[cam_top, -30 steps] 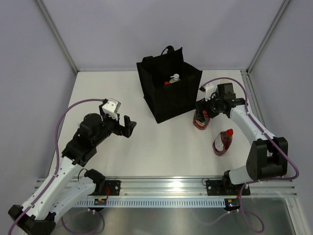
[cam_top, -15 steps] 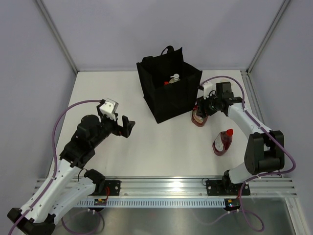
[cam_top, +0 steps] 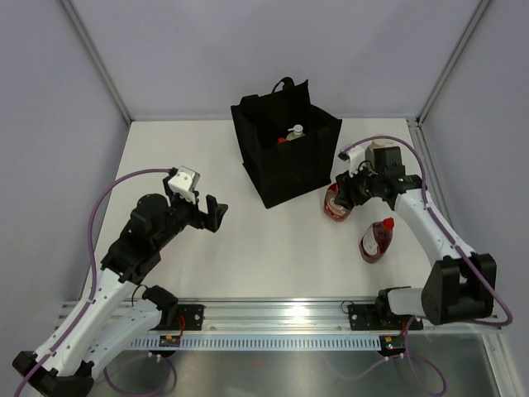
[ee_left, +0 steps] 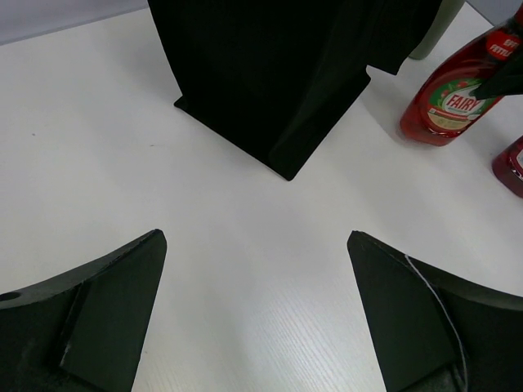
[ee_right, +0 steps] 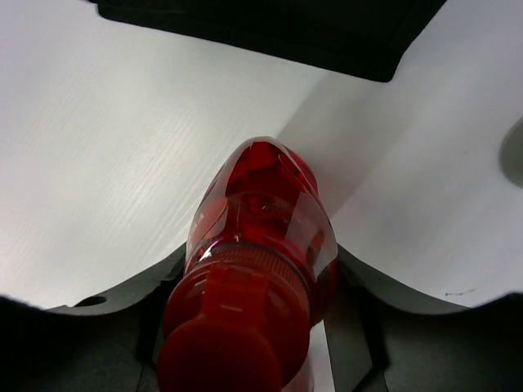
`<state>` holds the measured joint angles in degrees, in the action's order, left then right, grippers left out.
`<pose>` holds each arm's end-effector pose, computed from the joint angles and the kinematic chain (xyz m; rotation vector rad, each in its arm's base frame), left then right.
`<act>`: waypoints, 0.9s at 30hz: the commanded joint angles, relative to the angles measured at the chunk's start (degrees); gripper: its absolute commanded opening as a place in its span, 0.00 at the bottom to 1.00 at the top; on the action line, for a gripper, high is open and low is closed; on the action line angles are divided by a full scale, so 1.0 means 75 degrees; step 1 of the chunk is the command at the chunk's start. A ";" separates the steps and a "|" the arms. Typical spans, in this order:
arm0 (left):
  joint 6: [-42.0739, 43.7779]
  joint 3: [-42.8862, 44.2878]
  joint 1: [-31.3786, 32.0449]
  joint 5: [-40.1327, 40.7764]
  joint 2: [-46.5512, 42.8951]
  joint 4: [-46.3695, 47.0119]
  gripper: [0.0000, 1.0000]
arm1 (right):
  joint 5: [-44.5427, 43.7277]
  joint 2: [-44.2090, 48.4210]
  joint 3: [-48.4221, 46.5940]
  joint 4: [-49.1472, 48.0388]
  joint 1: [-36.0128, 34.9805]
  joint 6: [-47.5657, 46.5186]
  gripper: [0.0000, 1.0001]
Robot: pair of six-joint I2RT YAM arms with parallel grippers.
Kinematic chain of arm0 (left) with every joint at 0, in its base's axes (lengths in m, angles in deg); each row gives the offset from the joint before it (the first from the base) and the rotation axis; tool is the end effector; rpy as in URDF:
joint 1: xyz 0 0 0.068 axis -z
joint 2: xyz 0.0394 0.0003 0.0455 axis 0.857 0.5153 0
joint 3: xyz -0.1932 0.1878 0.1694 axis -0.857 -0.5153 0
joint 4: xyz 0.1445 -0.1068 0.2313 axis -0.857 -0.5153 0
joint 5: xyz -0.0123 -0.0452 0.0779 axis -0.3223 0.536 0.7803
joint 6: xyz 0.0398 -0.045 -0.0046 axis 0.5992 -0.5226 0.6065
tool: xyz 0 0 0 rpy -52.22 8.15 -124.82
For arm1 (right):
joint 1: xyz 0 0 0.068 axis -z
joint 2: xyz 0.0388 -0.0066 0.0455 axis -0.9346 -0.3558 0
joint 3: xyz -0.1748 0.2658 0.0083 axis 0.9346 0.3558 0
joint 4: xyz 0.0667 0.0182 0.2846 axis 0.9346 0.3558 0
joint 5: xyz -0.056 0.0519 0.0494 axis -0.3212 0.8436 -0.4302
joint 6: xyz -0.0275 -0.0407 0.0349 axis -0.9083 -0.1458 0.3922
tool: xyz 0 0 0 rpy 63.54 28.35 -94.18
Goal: Place the personal care products into the canvas bag
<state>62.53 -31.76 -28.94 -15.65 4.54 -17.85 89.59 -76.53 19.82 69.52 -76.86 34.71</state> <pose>0.1369 -0.0804 0.3596 0.4049 1.8211 -0.4642 0.3054 0.0606 0.2912 -0.8367 2.2255 0.4043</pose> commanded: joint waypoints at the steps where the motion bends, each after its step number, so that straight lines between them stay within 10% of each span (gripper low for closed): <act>1: -0.0050 -0.0097 -0.0010 0.0132 -0.0136 0.0156 0.99 | 0.1178 0.1498 -0.0629 0.0240 0.0043 -0.0224 0.00; 11: 0.0032 -0.0214 -0.0010 0.0144 -0.0242 0.0344 0.99 | 0.3170 0.1433 -0.4319 0.0795 0.0031 0.1286 0.00; 27: 0.0196 -0.0331 -0.0010 0.0518 -0.0066 0.0426 0.99 | 0.1227 -0.4788 -1.1001 -0.0378 -0.1726 0.2355 0.00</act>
<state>62.85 -33.73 -28.94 -14.06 3.80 -17.46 103.23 -108.38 -56.41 72.34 -88.18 53.20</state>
